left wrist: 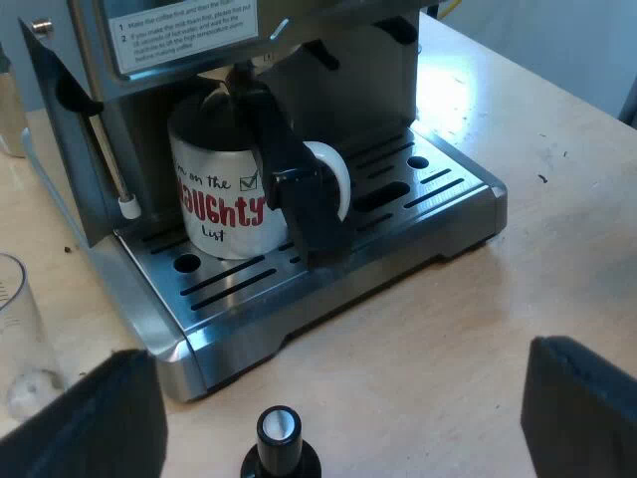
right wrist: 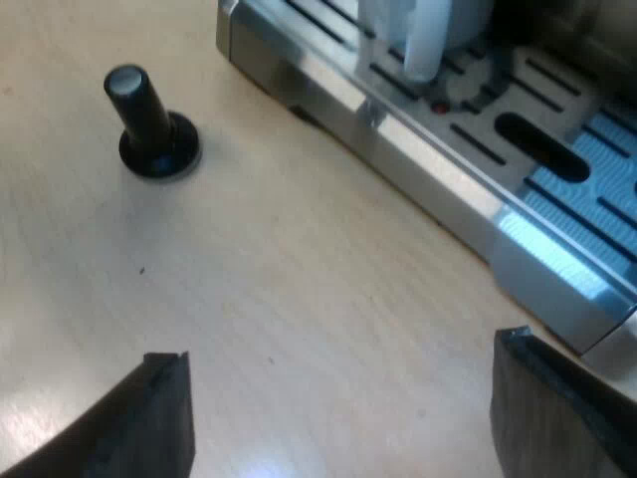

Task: Remove mug from coffee machine

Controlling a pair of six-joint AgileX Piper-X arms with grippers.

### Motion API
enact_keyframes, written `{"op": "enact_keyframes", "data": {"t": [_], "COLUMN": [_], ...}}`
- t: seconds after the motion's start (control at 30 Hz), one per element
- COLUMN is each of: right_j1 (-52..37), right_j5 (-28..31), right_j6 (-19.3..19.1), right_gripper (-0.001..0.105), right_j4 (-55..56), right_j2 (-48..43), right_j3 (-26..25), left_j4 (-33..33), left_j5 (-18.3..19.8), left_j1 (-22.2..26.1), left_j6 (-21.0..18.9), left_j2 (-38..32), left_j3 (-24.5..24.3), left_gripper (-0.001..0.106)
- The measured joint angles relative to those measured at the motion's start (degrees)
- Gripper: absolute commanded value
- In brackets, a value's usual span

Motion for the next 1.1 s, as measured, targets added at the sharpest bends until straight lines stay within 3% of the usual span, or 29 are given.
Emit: {"op": "enact_keyframes", "data": {"t": [0.2, 0.5, 0.93, 0.97, 1.1], "right_j1": [1.72, 4.44, 4.66, 4.66, 4.66], "right_j5": [0.0, 0.92, 4.94, 6.11, 7.19], "right_j6": [0.0, 3.42, 9.46, 10.06, 10.26], "right_gripper": [0.064, 0.064, 0.064, 0.064, 0.064], "right_j4": [-0.48, -8.21, -29.84, -37.64, -46.2], "right_j2": [3.3, 8.56, 15.34, 16.95, 19.77], "right_j3": [0.0, 0.39, 7.24, 10.01, 12.24], "left_j4": [0.0, 0.0, 0.0, 0.0, 0.0], "left_j5": [0.0, 0.0, 0.0, 0.0, 0.0], "left_j1": [0.0, 0.0, 0.0, 0.0, 0.0], "left_j6": [0.0, 0.0, 0.0, 0.0, 0.0], "left_j2": [0.0, 0.0, 0.0, 0.0, 0.0], "left_j3": [0.0, 0.0, 0.0, 0.0, 0.0], "left_gripper": [0.079, 0.079, 0.079, 0.079, 0.079]}}
